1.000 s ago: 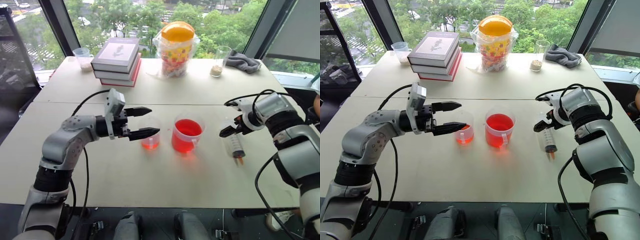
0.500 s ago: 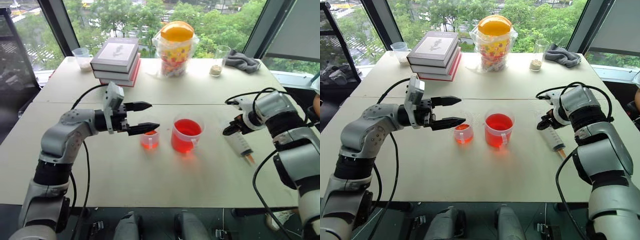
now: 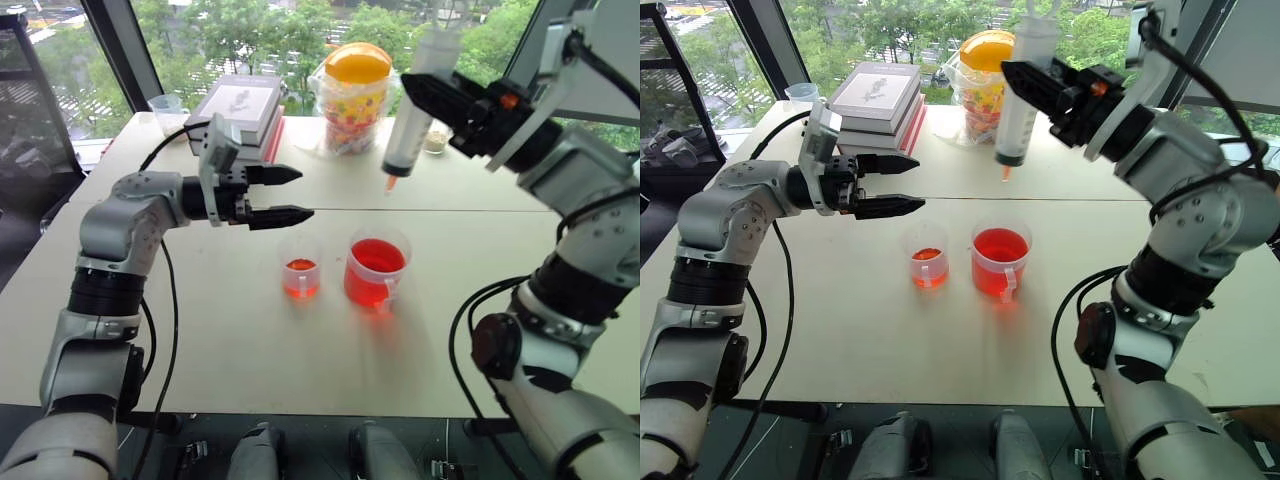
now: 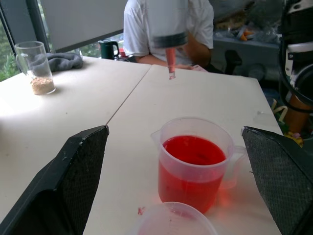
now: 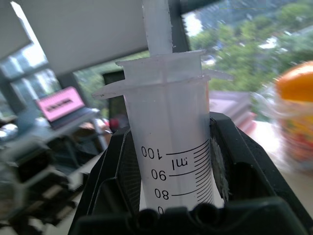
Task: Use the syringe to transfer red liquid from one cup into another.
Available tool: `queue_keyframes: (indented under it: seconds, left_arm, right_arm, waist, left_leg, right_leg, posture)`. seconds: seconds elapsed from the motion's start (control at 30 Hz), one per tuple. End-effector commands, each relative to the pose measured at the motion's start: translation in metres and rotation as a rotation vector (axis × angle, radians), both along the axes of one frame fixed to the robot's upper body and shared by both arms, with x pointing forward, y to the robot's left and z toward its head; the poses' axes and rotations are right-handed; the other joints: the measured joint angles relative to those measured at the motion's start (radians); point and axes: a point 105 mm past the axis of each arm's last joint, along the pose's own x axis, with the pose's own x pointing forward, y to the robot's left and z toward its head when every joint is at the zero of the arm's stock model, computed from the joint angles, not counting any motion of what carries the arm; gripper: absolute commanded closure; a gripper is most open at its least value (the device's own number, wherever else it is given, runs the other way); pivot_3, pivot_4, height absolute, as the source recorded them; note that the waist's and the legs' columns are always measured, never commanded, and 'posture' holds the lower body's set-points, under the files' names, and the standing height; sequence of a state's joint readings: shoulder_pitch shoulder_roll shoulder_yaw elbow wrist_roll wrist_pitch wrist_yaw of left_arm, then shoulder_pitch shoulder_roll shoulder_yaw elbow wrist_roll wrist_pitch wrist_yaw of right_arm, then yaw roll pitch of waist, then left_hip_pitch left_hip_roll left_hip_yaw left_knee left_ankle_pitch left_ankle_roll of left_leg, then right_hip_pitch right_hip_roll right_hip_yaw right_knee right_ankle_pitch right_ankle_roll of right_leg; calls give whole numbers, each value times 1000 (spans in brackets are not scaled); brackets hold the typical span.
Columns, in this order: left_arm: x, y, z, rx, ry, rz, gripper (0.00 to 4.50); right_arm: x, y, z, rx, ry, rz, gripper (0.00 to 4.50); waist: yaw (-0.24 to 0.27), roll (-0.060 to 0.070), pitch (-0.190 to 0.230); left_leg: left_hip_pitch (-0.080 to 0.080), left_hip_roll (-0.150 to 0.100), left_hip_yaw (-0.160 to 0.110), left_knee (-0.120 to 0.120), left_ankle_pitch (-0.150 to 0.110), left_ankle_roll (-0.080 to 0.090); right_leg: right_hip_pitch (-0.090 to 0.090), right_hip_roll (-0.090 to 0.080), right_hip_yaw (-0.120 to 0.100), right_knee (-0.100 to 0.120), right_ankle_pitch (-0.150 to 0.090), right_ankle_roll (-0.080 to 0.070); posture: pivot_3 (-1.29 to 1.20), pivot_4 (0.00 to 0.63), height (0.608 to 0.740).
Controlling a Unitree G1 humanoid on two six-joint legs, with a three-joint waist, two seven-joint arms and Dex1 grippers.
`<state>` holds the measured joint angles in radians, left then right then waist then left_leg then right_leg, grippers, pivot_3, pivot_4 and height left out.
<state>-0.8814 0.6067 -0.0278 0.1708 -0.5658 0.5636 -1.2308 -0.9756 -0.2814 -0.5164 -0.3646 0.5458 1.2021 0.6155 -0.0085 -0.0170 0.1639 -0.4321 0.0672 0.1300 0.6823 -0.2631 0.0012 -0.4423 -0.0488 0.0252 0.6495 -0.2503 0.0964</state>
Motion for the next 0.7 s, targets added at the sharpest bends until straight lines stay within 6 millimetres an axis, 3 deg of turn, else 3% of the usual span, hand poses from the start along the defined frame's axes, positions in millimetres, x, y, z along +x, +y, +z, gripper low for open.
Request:
queue_keyframes:
  seconds: [0.03,0.2,0.33,0.7]
  left_arm:
    - [-1,-6,19,0,-59,-40,0]
    - [2,-17,27,2,-84,-94,0]
    - [6,-31,39,-26,-115,-144,0]
    - [20,-70,46,-80,-123,-183,0]
  right_arm:
    - [-17,0,-21,33,-61,-22,2945]
    - [-17,7,-76,-21,-34,-84,2945]
    - [-7,5,-105,-45,-33,-182,2945]
    - [-8,11,-123,-64,-57,-222,2945]
  waist:
    - [1,-1,0]
    - [-5,-1,0]
    - [-11,-1,0]
    - [-5,-1,0]
  left_leg:
    - [0,0,0,1,0,0]
    - [-1,-2,-1,1,0,1]
    - [-1,-1,-2,1,0,0]
    - [0,-1,-3,1,0,0]
  right_leg:
    - [1,0,-1,-1,0,0]
    - [1,-1,0,-1,0,0]
    - [0,1,0,0,0,0]
    - [1,1,0,0,0,0]
  posture:
    - [0,150,740]
    - [0,150,740]
    - [0,150,740]
    - [0,150,740]
